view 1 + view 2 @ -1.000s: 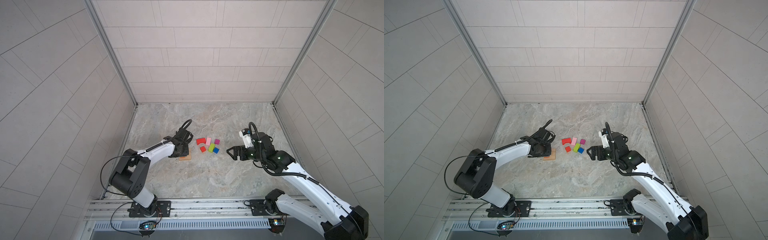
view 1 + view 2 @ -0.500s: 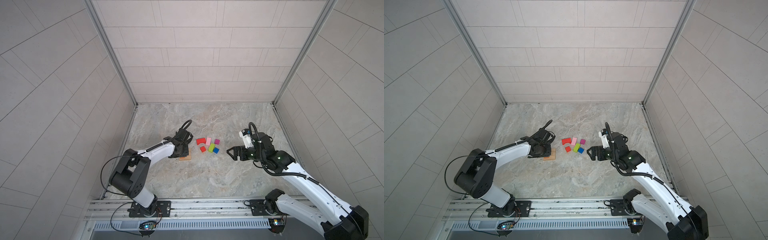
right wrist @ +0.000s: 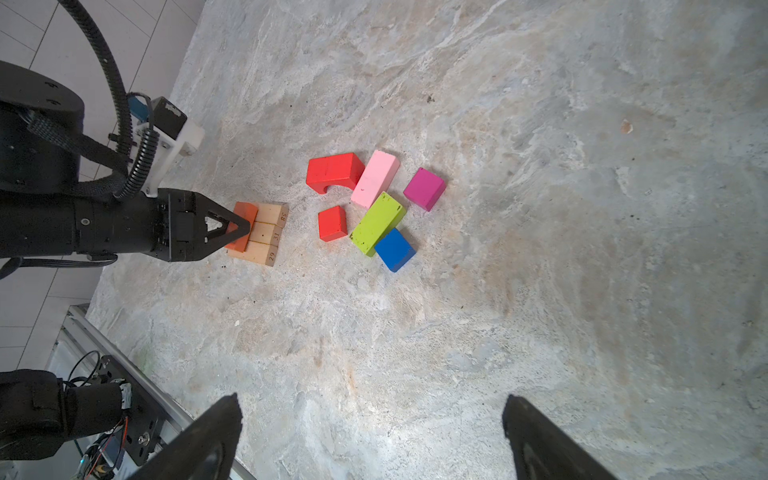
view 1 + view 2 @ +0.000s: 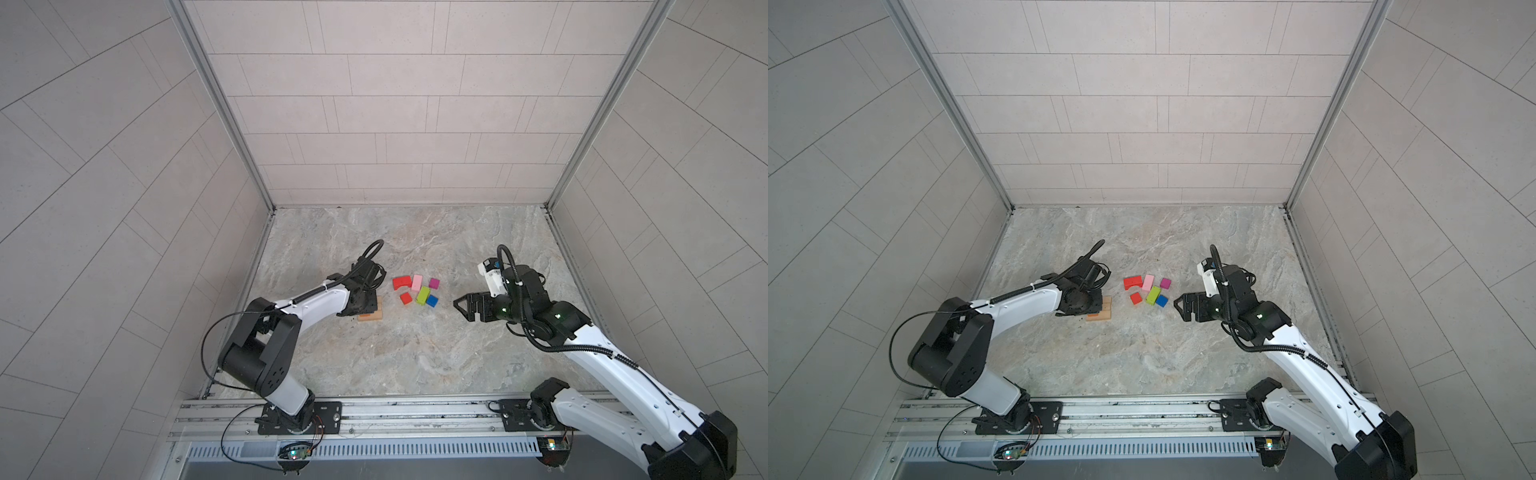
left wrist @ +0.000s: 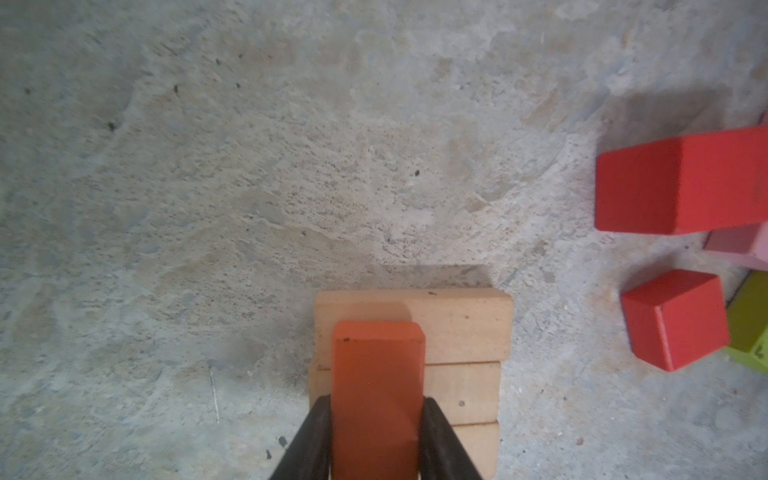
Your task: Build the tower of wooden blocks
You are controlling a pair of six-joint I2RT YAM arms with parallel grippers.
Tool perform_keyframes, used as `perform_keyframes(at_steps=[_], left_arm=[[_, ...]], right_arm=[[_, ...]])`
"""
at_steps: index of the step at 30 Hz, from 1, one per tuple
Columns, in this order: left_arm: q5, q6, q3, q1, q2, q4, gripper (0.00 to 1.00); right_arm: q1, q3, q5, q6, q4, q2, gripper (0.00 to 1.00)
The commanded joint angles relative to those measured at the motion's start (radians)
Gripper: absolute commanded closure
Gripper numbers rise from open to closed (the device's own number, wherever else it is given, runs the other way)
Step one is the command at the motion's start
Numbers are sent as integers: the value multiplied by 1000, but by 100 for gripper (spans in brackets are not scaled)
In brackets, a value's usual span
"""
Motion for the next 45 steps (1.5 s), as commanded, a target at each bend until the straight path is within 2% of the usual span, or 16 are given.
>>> perform_keyframes(at_steps=[1,20,45], left_arm=[[-15,4,-11,3,8,-7,63],[-1,1,-10,1,-16,1,59],[-19,6,8,-8,-10,-11,58]], right_arm=[[0,19,13,-7,-18,-10,1],[0,14,12,-7,-22,-12,1],[0,13,12,-8,-25,-13,1]])
